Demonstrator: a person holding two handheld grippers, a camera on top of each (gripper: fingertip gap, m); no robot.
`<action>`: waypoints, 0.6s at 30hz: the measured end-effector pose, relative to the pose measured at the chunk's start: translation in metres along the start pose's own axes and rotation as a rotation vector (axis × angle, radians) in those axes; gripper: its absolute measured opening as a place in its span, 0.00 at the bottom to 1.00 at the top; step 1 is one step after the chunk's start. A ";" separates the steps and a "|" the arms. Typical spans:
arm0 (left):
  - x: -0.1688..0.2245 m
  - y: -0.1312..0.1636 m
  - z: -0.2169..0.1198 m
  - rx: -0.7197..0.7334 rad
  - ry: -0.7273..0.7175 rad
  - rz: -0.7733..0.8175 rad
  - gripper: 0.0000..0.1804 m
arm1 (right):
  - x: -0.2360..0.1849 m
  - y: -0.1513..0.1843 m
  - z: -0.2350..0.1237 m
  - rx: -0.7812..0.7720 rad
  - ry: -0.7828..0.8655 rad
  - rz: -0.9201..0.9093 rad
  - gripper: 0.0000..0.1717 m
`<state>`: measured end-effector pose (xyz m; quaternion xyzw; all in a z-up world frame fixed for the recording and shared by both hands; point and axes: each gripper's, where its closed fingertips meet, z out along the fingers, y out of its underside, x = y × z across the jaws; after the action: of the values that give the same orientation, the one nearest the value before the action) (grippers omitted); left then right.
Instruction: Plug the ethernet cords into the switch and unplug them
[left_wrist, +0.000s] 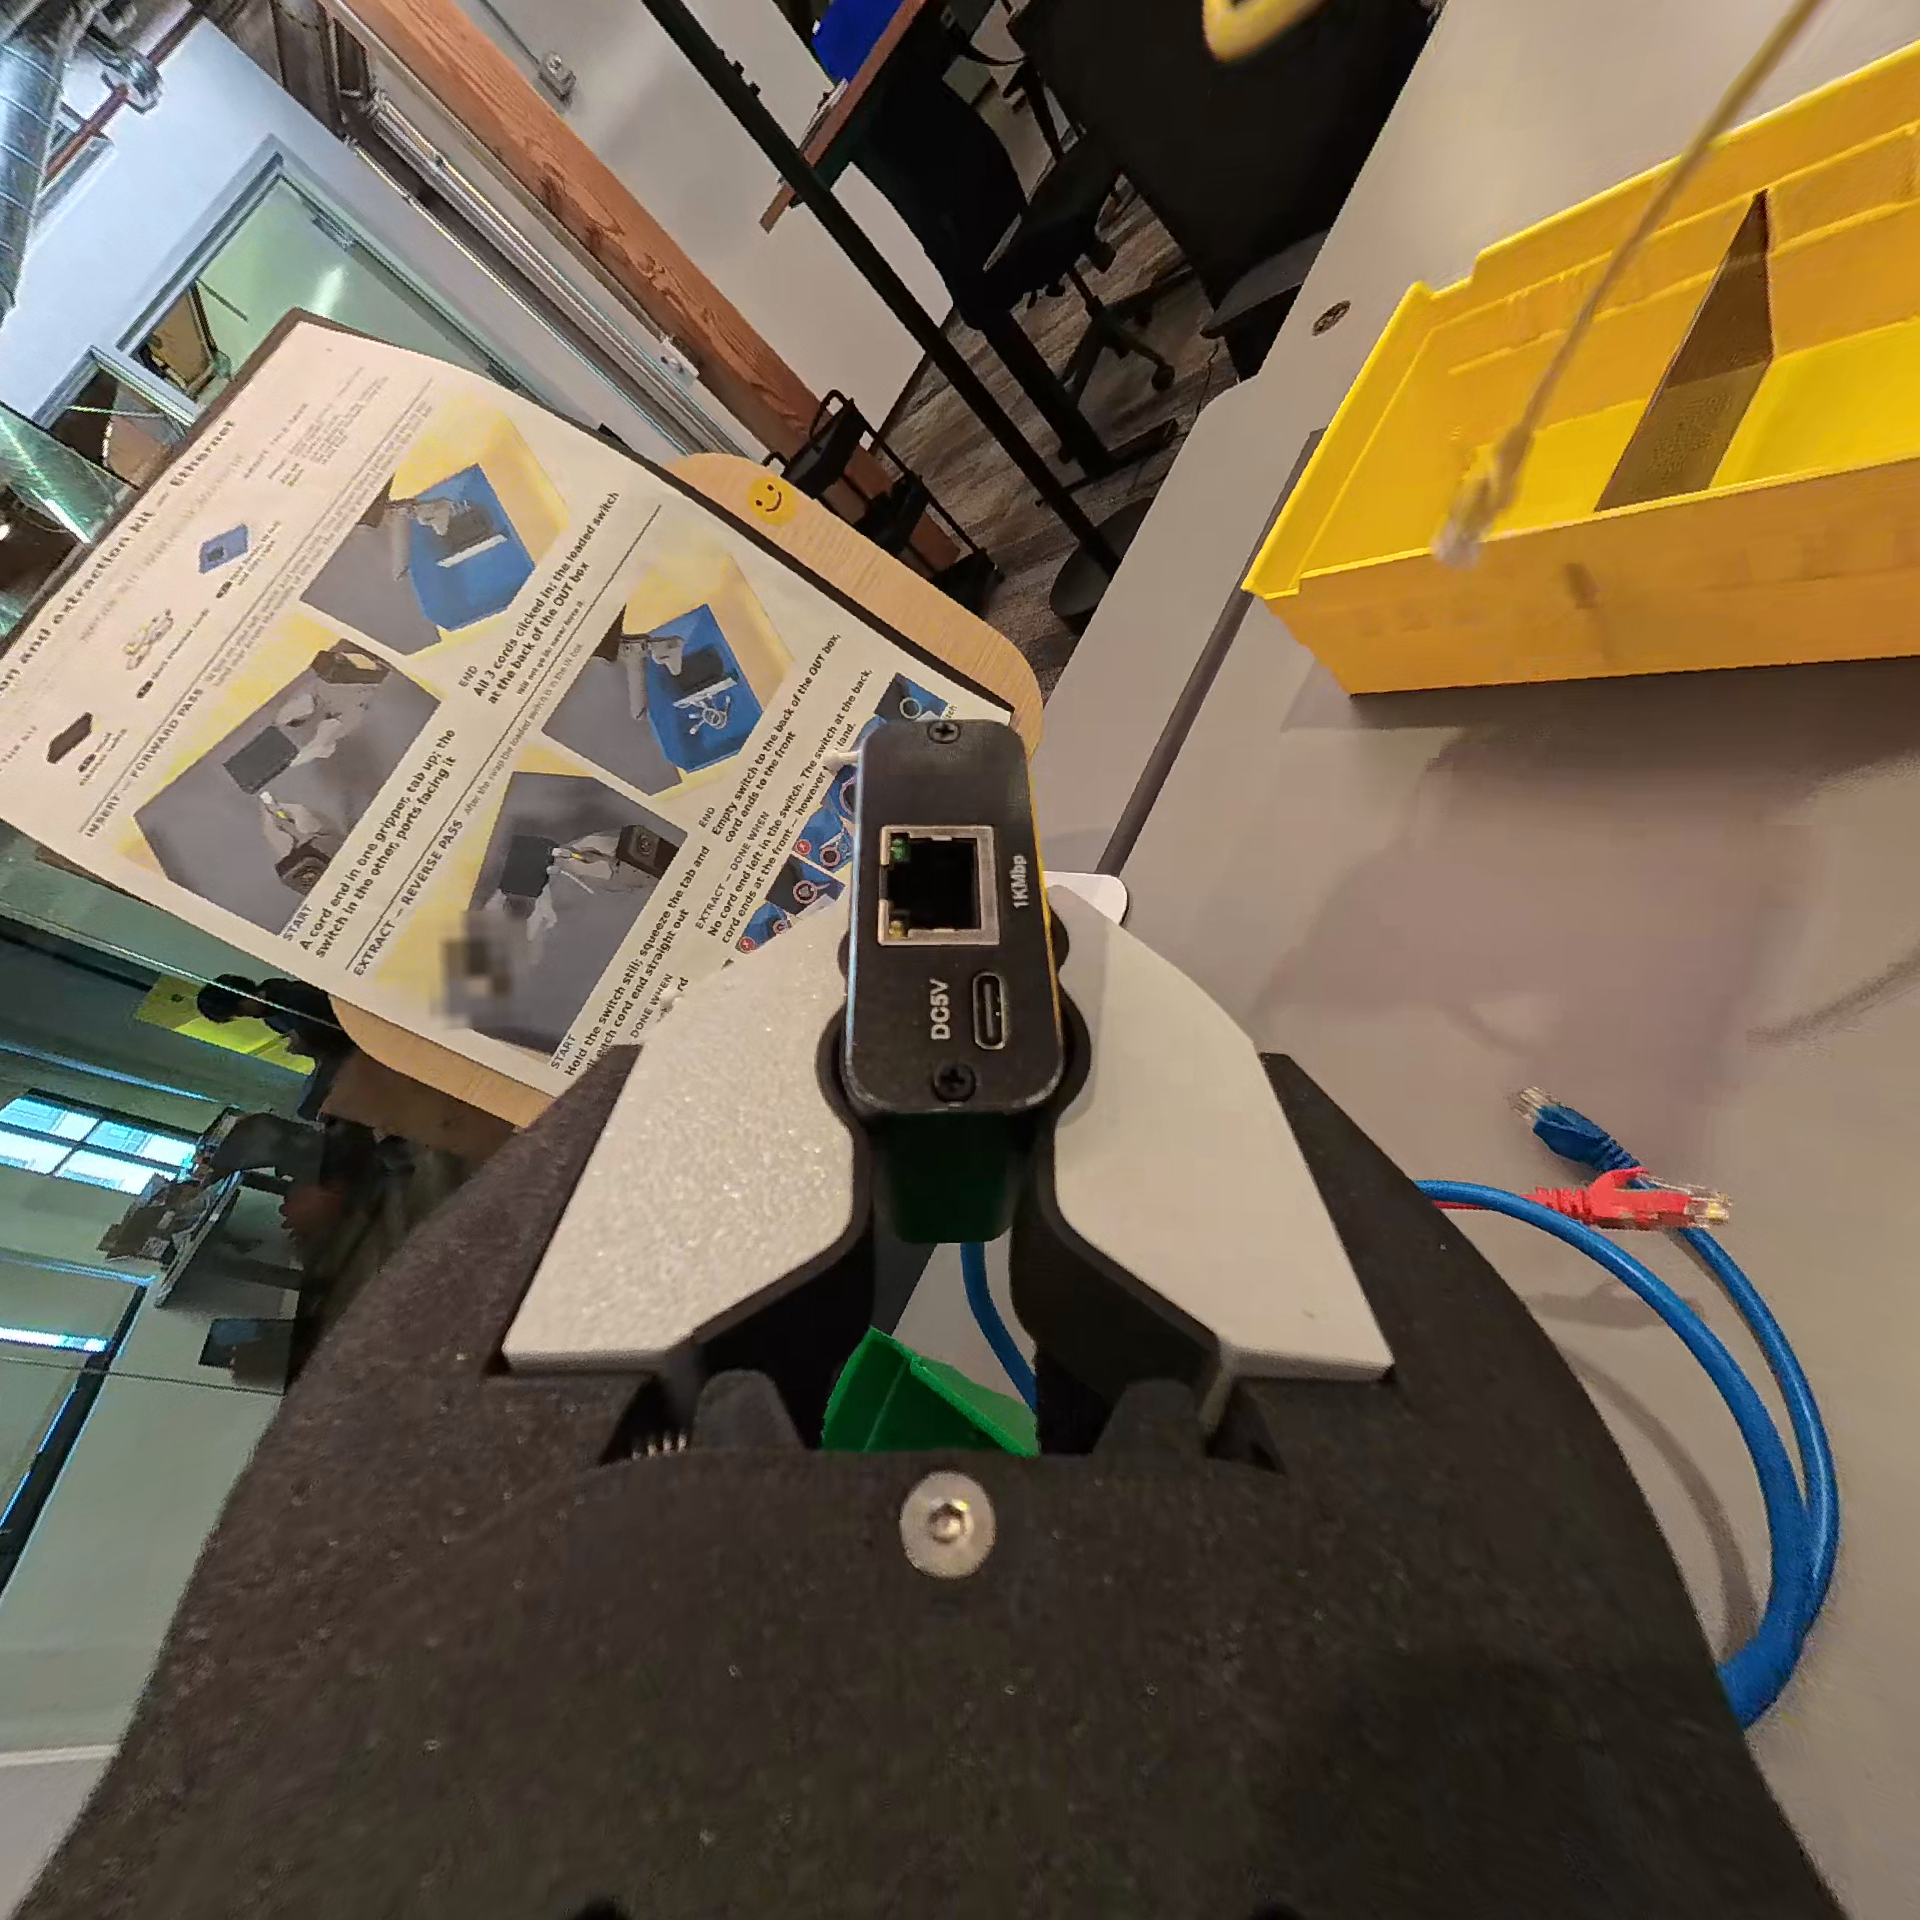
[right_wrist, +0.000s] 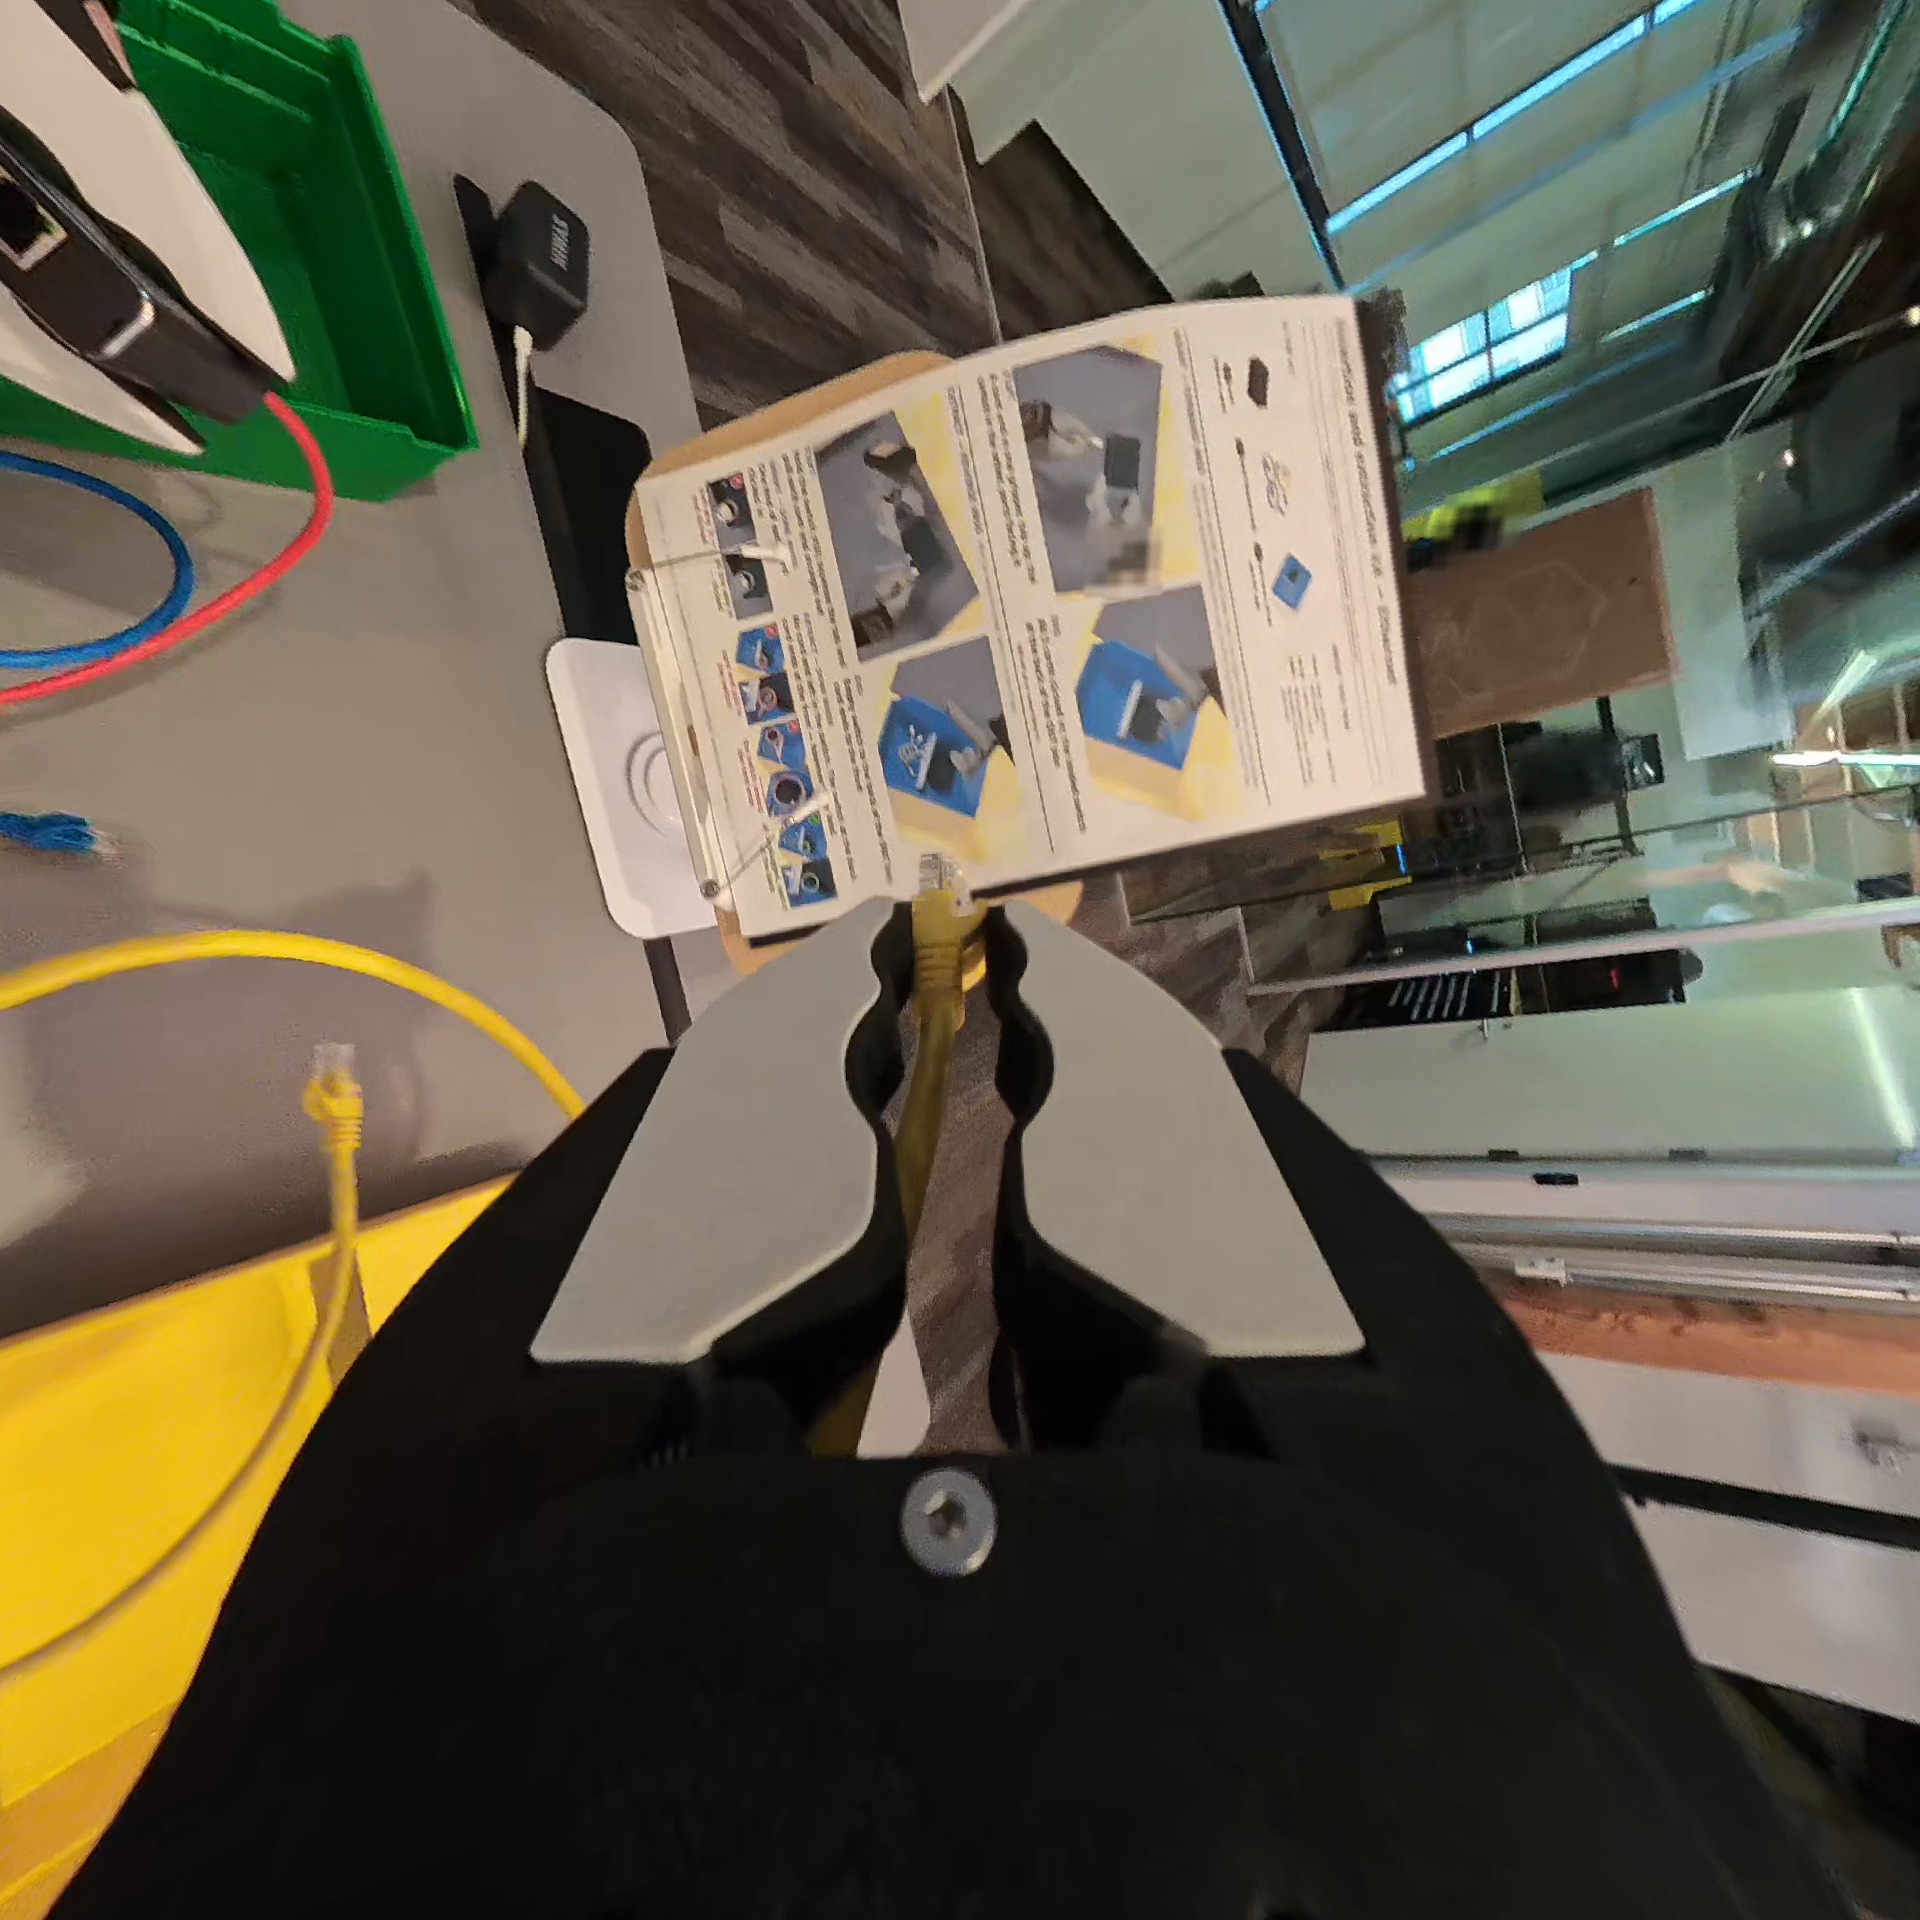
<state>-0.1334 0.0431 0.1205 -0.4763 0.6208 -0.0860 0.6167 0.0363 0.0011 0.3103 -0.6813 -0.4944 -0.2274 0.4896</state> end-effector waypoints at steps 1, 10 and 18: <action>0.000 0.000 0.001 -0.001 0.002 0.001 0.15 | 0.004 0.006 -0.006 -0.012 0.010 0.007 0.09; 0.008 0.002 0.008 -0.031 0.022 0.029 0.15 | -0.027 0.119 -0.009 -0.222 -0.021 0.124 0.09; 0.014 0.003 0.014 -0.051 0.032 0.046 0.15 | -0.114 0.209 0.016 -0.241 -0.041 0.237 0.09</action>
<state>-0.1198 0.0419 0.1055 -0.4761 0.6433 -0.0638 0.5961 0.1746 -0.0427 0.1206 -0.7930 -0.3897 -0.2121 0.4175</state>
